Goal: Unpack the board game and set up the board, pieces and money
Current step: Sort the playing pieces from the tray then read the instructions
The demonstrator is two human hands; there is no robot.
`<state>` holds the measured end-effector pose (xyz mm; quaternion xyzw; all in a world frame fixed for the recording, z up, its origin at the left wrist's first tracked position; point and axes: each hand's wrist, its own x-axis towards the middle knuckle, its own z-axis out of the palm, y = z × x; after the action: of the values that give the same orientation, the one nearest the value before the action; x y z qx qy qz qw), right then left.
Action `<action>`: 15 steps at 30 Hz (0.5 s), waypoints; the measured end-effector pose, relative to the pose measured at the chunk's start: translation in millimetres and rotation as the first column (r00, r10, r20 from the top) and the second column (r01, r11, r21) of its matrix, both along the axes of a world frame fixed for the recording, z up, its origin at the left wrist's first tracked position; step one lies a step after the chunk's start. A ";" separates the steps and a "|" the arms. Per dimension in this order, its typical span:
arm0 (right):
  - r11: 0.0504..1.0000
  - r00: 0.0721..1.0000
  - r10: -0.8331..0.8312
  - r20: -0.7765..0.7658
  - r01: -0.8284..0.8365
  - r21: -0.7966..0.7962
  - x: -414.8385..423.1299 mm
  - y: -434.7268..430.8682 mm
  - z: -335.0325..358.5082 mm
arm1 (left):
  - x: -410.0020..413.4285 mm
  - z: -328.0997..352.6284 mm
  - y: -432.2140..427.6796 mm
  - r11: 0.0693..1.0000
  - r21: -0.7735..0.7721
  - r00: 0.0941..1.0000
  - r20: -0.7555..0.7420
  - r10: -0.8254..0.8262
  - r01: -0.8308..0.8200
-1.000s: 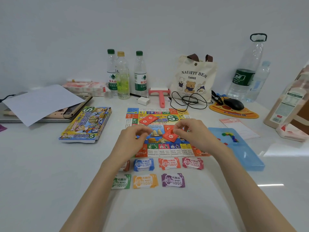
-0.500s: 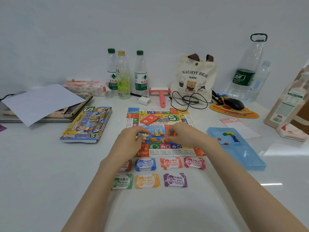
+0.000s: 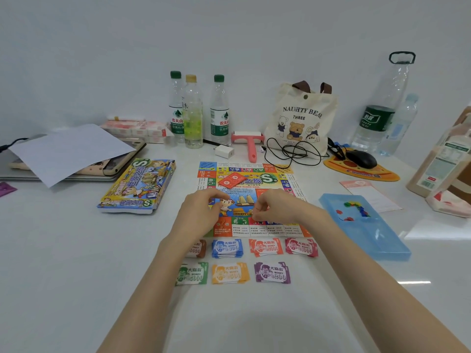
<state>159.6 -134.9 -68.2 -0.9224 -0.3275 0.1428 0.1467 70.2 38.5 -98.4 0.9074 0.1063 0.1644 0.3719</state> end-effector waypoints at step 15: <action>1.000 0.999 0.013 0.041 -0.014 0.019 1.7 -1.2 1.0 | 1.5 -1.3 -0.1 1.000 -0.007 1.000 0.008 0.007 -0.007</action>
<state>161.3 -136.1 -67.2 -0.9215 -0.3379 0.1214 0.1480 71.7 38.4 -99.7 0.9051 0.1086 0.1690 0.3748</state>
